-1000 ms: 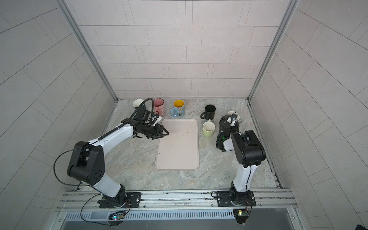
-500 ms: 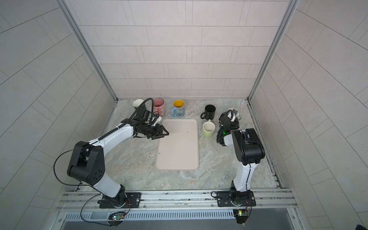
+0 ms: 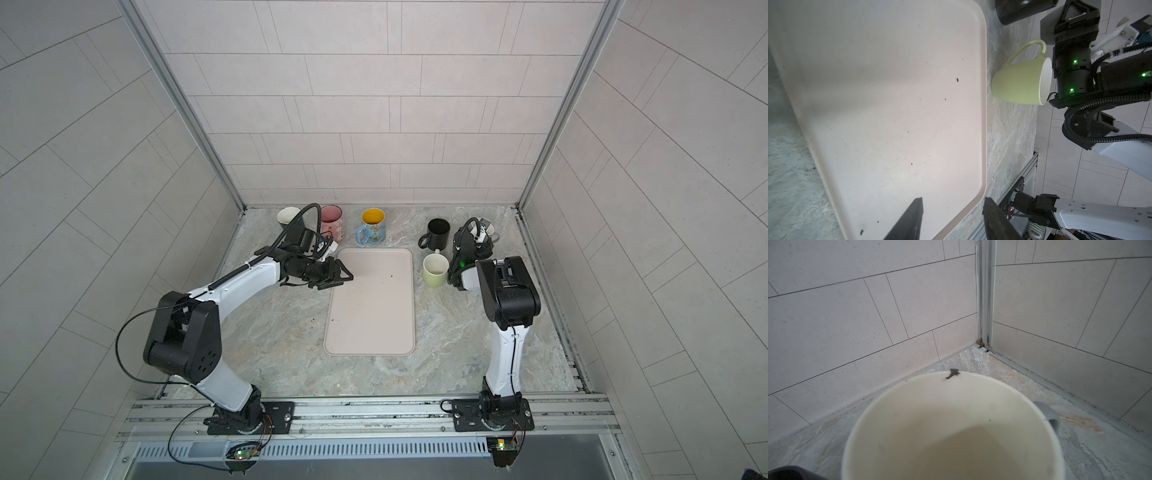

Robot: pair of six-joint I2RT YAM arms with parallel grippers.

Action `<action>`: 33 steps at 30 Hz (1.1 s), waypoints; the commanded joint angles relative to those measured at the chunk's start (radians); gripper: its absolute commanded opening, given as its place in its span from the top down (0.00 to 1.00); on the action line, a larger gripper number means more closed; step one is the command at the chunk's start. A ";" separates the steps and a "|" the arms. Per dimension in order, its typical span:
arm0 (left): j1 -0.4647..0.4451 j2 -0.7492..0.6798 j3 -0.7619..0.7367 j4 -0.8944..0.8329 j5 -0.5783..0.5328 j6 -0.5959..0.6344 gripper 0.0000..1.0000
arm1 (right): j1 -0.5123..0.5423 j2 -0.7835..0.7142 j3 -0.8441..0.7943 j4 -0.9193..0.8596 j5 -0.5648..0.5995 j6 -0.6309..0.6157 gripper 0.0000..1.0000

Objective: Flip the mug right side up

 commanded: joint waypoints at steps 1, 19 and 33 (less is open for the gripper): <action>0.004 0.018 0.036 0.014 -0.008 -0.008 0.47 | -0.008 0.019 0.048 0.018 0.035 -0.010 1.00; 0.005 0.054 0.059 0.034 -0.007 -0.023 0.47 | -0.032 0.091 0.115 -0.026 0.037 0.003 1.00; 0.005 0.052 0.050 0.049 0.008 -0.023 0.47 | -0.031 0.088 0.151 -0.107 0.040 0.009 0.98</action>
